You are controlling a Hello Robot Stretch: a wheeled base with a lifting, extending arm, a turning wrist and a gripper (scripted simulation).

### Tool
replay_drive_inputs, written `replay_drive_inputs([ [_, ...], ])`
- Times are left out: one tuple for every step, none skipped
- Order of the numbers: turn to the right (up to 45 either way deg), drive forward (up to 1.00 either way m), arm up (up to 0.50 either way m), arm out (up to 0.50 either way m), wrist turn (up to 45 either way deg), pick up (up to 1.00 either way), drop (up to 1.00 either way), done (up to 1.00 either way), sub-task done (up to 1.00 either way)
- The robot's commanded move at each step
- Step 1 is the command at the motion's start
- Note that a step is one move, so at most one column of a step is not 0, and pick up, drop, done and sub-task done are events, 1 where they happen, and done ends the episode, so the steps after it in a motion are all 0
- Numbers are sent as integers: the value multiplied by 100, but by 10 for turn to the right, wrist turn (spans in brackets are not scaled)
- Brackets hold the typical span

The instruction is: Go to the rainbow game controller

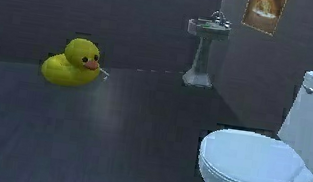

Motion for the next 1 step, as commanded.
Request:
replay_drive_inputs([
  [0,30,0,0,0,0,0,0,0],
])
